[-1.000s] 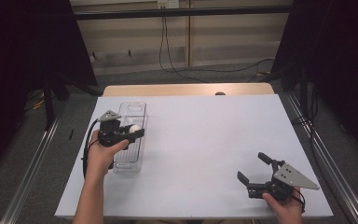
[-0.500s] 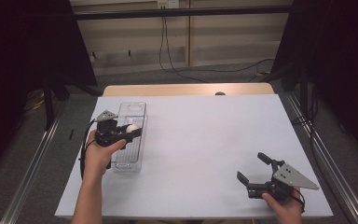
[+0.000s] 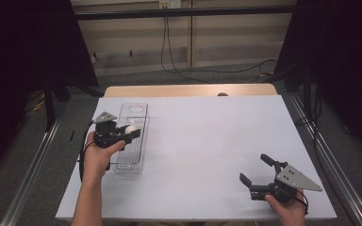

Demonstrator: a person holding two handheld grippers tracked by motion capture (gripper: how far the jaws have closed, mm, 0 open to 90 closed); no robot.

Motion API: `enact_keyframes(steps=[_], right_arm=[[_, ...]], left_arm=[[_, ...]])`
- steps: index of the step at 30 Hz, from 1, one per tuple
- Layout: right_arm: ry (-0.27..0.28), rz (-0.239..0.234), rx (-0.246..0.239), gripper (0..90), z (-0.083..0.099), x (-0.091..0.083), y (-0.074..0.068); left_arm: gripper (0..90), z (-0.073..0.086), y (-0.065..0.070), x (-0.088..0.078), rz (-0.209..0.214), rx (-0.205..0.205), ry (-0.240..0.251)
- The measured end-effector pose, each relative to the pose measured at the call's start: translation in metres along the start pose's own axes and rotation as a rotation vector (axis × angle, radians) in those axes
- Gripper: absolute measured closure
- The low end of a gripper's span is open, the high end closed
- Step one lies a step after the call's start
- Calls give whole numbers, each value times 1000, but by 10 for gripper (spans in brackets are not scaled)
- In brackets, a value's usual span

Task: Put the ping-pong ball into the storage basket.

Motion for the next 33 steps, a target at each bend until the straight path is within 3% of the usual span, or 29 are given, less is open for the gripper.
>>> enact_keyframes(steps=[10, 33], right_arm=[[1, 0, -2, 5, 0, 0, 0], [1, 0, -2, 6, 0, 0, 0]], left_arm=[[511, 3, -4, 0, -23, -16, 3], [511, 9, -11, -1, -47, 16, -14]])
Point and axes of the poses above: each handheld gripper's, and its own axes: x roughly forward along the jaws, z roughly out of its underside, y roughly to its right, the point moved 3 cm from there along x, roughly forward along the jaws, and after that the axes turned 8 degrees about x, right-handed, at the moved point
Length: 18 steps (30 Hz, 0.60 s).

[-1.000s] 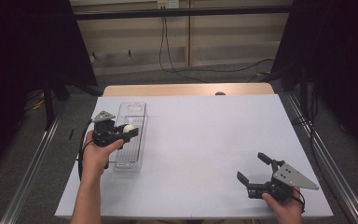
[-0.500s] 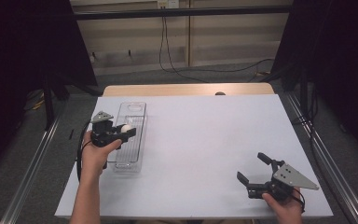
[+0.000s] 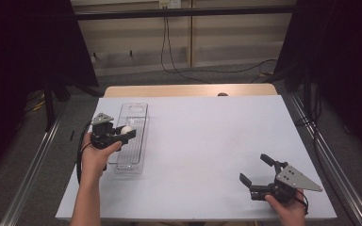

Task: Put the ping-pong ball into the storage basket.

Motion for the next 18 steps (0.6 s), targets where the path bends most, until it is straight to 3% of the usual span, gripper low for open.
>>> enact_keyframes(steps=[18], right_arm=[[-1, 0, 0, 6, 0, 0, 0]], left_arm=[[510, 7, -3, 5, -22, -14, -12]])
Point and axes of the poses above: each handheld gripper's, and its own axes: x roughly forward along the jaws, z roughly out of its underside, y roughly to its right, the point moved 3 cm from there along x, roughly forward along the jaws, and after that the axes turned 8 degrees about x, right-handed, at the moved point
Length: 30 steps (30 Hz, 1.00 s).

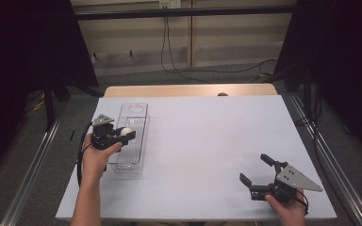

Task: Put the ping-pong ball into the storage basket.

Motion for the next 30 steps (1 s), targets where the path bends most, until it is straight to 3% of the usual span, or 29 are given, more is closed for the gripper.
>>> enact_keyframes(steps=[8, 30], right_arm=[[-2, -1, 3, 6, 0, 0, 0], [2, 0, 2, 6, 0, 0, 0]], left_arm=[[510, 2, -2, 1, 4, 21, -15], [510, 5, -1, 4, -12, 28, -28]])
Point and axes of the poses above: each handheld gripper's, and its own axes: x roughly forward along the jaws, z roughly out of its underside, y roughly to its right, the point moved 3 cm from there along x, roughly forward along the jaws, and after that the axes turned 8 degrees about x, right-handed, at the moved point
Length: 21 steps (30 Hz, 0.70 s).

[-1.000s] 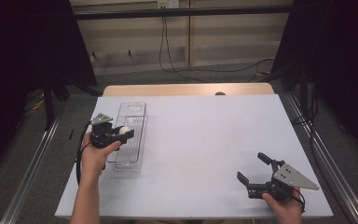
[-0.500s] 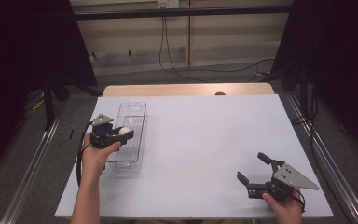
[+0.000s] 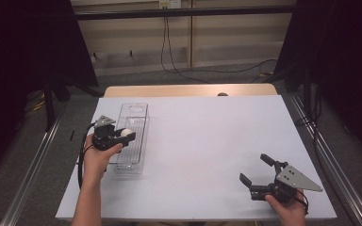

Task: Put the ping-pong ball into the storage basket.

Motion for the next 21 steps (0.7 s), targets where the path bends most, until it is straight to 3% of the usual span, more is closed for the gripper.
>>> enact_keyframes(steps=[21], right_arm=[[-1, -4, -6, 8, 0, 0, 0]], left_arm=[[506, 4, -1, 3, 0, -4, -20]])
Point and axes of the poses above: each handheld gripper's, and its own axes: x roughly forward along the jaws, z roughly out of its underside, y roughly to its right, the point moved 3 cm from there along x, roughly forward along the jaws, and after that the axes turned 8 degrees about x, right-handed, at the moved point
